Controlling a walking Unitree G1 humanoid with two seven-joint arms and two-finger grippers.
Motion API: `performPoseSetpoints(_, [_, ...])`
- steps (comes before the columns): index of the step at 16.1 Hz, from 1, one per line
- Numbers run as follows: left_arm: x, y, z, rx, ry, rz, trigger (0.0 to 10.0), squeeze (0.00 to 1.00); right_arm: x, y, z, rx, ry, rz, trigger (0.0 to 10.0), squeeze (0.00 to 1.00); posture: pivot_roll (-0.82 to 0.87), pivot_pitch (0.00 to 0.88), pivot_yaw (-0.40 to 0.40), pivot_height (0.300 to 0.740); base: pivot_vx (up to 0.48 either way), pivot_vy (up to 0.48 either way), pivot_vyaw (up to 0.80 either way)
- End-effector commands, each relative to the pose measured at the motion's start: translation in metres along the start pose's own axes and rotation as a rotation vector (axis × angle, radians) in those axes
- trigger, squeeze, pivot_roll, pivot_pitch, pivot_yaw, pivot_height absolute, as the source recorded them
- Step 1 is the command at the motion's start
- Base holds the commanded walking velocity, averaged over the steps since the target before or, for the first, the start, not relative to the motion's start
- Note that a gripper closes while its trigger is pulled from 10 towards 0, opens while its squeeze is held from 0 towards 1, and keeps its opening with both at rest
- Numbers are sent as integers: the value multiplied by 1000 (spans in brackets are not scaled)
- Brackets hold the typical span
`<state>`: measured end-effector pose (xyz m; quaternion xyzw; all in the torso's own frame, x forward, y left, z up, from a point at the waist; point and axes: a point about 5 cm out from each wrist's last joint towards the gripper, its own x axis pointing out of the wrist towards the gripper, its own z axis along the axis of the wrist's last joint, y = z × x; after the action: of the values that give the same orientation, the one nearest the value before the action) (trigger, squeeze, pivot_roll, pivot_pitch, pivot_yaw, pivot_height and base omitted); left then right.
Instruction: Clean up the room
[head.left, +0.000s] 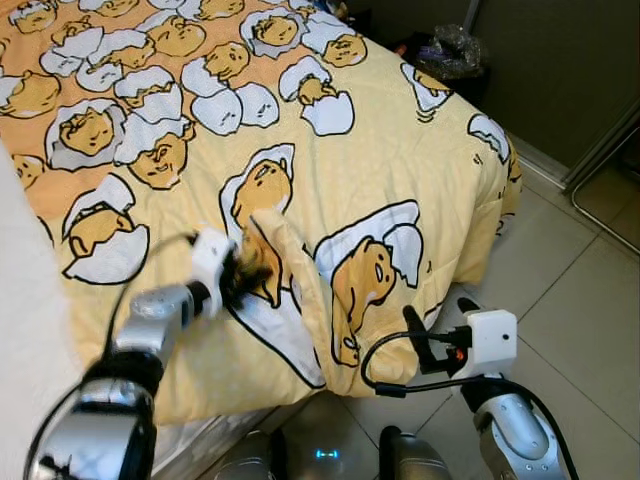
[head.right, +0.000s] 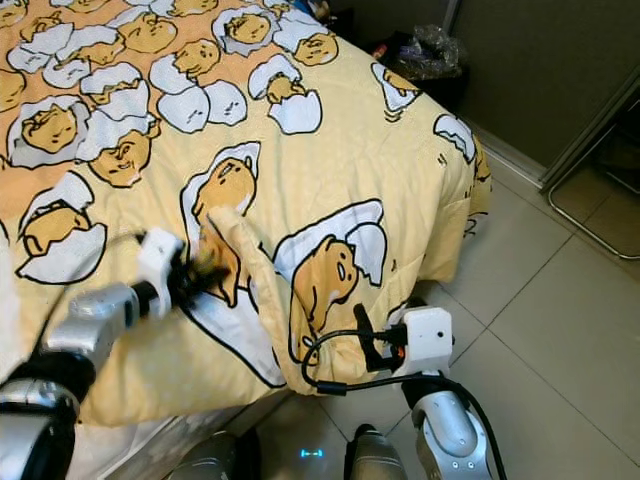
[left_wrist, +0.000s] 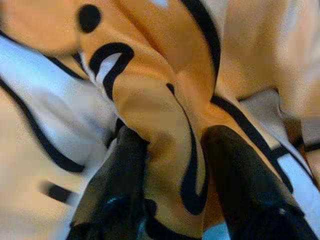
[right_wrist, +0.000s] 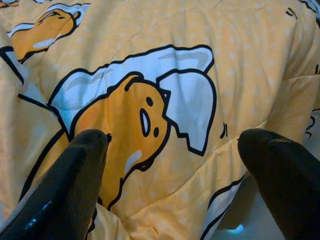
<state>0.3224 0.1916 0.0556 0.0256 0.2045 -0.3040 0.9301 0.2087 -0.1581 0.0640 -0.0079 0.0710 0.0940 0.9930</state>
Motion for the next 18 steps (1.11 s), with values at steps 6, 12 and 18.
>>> performPoseSetpoints(6, [0, -17, -17, -143, -46, -81, 0, 0, 12, -1, 1, 12, -6, 16, 10000, 0, -78, 119, 36, 740, 0, 0, 0])
performPoseSetpoints(12, [-15, -10, -17, -5, -33, -147, 0, 0, 16, -1, 0, 7, -10, 27, 10000, 0, -69, 116, 33, 740, 0, 0, 0])
performPoseSetpoints(18, [-18, -33, -23, 181, 54, -415, 0, 0, 13, 0, -3, 16, -1, 26, 10000, 0, -72, 131, 40, 740, 0, 0, 0])
